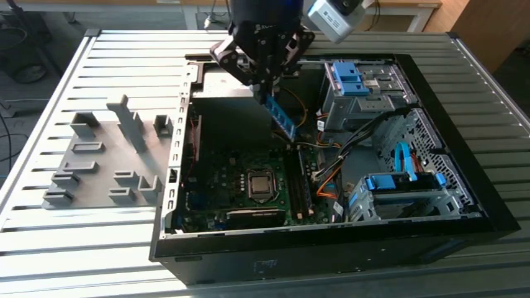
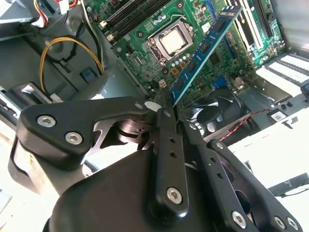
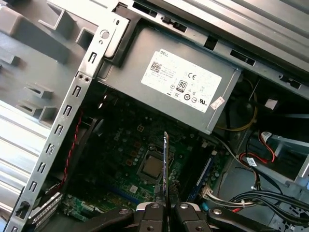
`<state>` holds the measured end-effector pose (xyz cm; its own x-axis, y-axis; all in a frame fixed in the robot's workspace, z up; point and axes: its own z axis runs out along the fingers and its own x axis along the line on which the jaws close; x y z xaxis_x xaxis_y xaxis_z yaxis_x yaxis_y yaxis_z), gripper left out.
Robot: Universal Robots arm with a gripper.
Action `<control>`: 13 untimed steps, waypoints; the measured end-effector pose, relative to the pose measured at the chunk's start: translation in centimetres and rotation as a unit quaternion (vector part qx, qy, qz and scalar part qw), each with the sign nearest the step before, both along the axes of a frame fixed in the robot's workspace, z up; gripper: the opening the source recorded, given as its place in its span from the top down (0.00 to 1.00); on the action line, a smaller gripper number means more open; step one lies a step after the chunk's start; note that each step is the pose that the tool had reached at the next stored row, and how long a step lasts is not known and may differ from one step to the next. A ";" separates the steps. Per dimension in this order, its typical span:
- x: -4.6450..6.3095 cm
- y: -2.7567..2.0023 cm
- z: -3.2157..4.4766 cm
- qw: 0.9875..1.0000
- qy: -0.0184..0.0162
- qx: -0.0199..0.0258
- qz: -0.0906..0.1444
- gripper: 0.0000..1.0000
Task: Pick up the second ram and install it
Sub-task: 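Insert the second ram into the second slot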
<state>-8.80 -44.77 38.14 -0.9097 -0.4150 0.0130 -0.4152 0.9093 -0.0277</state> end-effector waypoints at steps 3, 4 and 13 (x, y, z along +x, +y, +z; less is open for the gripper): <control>0.0 0.04 -0.02 1.000 0.000 0.000 -0.013 0.86; 0.0 0.05 -0.03 1.000 0.000 0.000 -0.018 0.86; 0.2 0.14 -0.11 0.999 -0.001 0.000 -0.053 0.86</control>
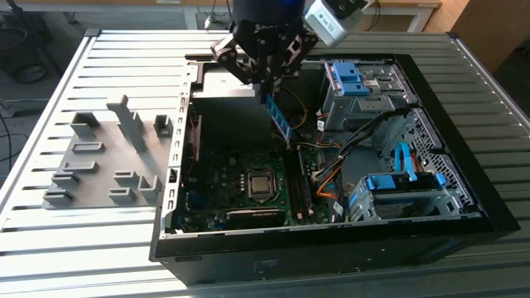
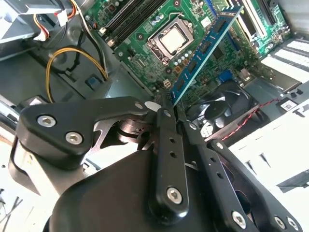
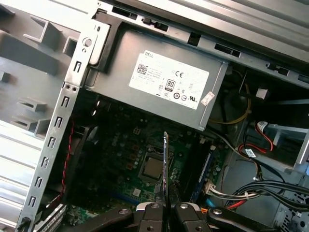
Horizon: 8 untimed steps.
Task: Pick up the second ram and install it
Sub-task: 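Insert the second ram into the second slot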
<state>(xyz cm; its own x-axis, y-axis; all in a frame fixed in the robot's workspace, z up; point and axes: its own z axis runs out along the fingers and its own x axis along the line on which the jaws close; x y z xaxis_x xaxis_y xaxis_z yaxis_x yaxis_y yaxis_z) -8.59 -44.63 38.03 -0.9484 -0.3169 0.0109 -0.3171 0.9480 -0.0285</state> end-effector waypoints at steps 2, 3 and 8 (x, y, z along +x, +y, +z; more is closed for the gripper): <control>0.0 0.00 -0.03 1.000 -0.001 0.000 -0.007 0.86; 0.0 0.00 -0.04 1.000 -0.003 0.000 -0.010 0.86; 0.1 0.01 -0.09 1.000 -0.009 0.000 -0.028 0.86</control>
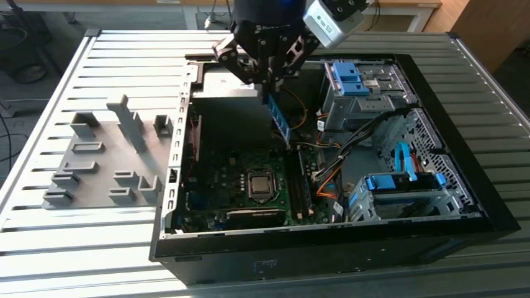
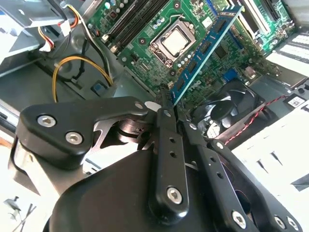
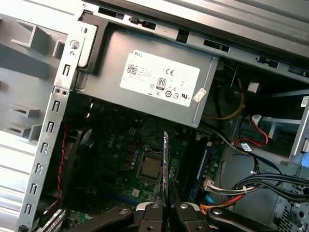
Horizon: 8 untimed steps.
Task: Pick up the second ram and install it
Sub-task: 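Insert the second ram into the second slot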
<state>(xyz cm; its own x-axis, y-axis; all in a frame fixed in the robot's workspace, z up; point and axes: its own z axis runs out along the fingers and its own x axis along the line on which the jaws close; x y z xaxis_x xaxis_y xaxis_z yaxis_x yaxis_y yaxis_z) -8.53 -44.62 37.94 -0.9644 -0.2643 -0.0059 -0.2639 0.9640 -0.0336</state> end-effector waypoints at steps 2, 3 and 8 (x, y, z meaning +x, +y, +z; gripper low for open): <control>0.0 0.00 -0.03 1.000 0.000 0.000 -0.008 0.86; 0.1 0.00 -0.07 1.000 0.000 0.000 -0.011 0.86; 0.3 0.01 -0.20 1.000 0.000 0.000 -0.026 0.86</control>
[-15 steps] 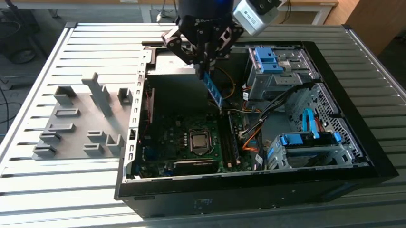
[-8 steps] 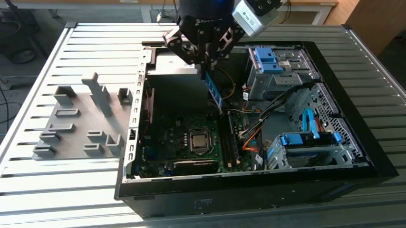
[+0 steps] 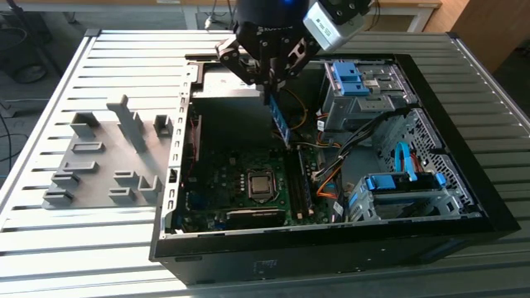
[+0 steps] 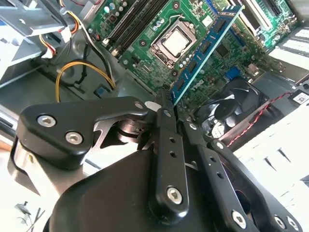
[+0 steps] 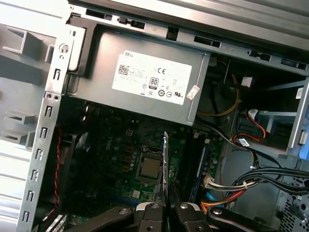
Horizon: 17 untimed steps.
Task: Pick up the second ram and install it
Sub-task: 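Insert the second ram into the second slot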
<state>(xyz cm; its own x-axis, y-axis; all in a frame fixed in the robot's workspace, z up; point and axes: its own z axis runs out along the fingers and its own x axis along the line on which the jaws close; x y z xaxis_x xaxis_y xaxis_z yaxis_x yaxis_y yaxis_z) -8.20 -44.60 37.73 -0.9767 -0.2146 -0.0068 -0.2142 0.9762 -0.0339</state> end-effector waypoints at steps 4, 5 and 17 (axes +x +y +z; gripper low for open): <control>0.1 0.03 -0.14 1.000 0.000 0.000 -0.021 0.86; 0.1 0.04 -0.18 1.000 0.000 0.000 -0.026 0.86; 0.8 0.17 -0.56 0.998 0.000 0.000 -0.067 0.86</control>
<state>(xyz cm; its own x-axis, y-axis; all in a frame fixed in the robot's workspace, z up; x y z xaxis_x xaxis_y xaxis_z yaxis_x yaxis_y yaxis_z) -7.37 -44.44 37.17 -0.9965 -0.0830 -0.0069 -0.0828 0.9960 -0.0340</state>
